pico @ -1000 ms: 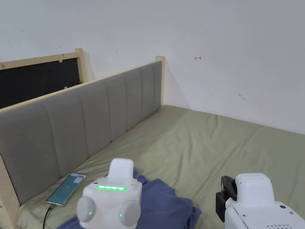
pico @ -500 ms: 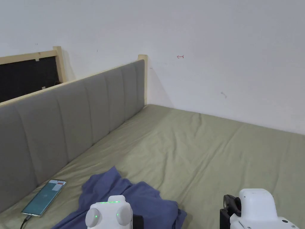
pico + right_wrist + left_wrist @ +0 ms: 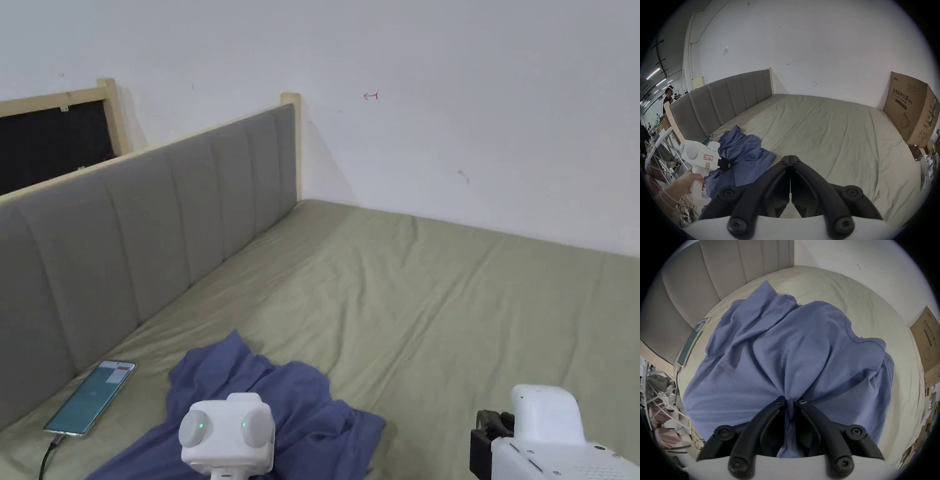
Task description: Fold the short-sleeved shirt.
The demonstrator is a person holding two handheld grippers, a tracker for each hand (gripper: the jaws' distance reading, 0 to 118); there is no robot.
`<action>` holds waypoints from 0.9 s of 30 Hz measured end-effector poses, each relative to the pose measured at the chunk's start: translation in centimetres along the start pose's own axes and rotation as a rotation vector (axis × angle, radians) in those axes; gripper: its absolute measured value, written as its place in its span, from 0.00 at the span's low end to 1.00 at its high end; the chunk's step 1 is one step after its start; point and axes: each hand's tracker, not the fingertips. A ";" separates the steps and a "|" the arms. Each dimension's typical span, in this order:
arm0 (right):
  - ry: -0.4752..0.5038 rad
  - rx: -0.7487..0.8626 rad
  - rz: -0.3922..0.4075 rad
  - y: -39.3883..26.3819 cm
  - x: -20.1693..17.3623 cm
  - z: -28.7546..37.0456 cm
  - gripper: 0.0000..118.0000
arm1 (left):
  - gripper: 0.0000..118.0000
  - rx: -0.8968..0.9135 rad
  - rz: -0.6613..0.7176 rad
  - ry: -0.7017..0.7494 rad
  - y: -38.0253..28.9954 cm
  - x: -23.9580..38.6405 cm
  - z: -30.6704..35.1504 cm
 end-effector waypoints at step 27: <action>-0.436 0.281 -0.385 1.8 19.5 16.1 0.00 | 0.07 0.321 -0.502 -0.897 -0.4 33.0 23.3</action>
